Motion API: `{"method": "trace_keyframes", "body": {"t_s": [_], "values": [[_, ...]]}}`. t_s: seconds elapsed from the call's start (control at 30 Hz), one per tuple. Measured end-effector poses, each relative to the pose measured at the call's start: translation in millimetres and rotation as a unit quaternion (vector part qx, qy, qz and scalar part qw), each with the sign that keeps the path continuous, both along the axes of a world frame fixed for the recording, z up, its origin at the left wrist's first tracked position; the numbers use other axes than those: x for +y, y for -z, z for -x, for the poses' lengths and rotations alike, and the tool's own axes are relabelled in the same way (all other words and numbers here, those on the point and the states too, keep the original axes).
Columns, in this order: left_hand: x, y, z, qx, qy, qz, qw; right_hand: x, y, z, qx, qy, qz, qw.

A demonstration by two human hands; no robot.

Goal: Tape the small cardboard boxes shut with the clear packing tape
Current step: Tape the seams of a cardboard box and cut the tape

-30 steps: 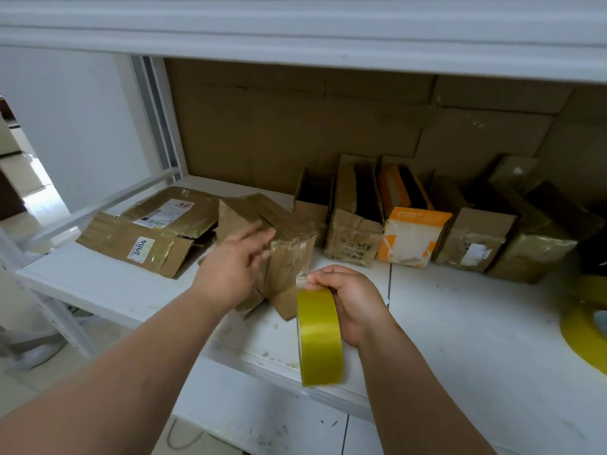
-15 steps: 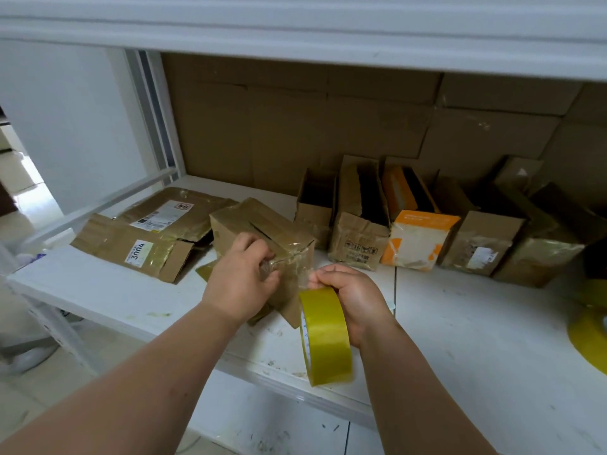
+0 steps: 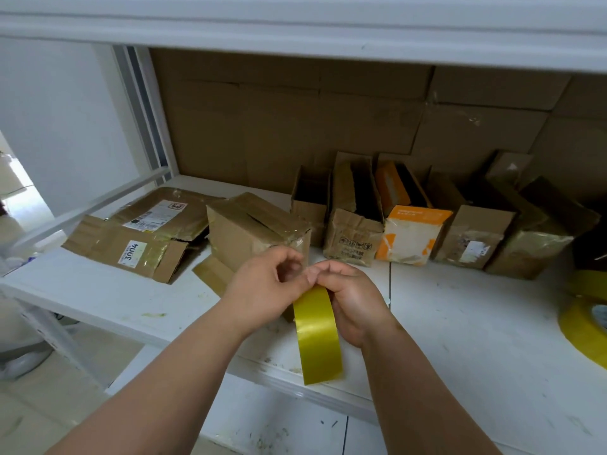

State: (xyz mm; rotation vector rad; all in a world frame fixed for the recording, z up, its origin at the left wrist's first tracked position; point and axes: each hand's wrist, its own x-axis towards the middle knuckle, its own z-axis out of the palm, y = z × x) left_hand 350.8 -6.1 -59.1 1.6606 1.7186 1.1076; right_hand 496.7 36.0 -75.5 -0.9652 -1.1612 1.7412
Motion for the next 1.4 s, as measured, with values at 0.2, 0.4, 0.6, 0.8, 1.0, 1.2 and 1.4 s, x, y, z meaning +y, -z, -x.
{"method": "trace_keyframes", "body": {"t_s": [0.2, 0.4, 0.6, 0.8, 1.0, 1.2, 1.4], "values": [[-0.2, -9.1, -0.7, -0.043, -0.047, 0.064, 0.996, -1.6, 0.7, 3.2, -0.015, 0.034, -0.021, 0.999], [-0.2, -16.0, -10.9, 0.007, -0.08, 0.068, 0.994, 2.2, -0.5, 1.1, -0.055, 0.024, -0.046, 0.997], [-1.4, -13.9, -18.8, -0.012, -0.12, 0.057, 0.991, 20.0, 1.2, -3.4, -0.093, 0.004, -0.043, 0.995], [-13.8, -8.8, -5.0, -0.093, -0.198, 0.006, 0.976, 53.0, 1.4, -7.4, -0.15, 0.015, -0.028, 0.988], [-19.9, -5.6, 11.9, -0.136, -0.246, 0.0, 0.96, 60.9, 13.5, 30.8, -0.237, -0.096, -0.096, 0.962], [-17.9, -8.4, 36.5, -0.202, -0.151, 0.067, 0.965, 49.8, 14.8, 37.7, -0.292, -0.054, -0.129, 0.946], [-24.5, -13.2, 66.7, -0.201, -0.086, 0.07, 0.973, 16.4, 9.1, 55.3, -0.395, -0.024, -0.189, 0.899]]}}
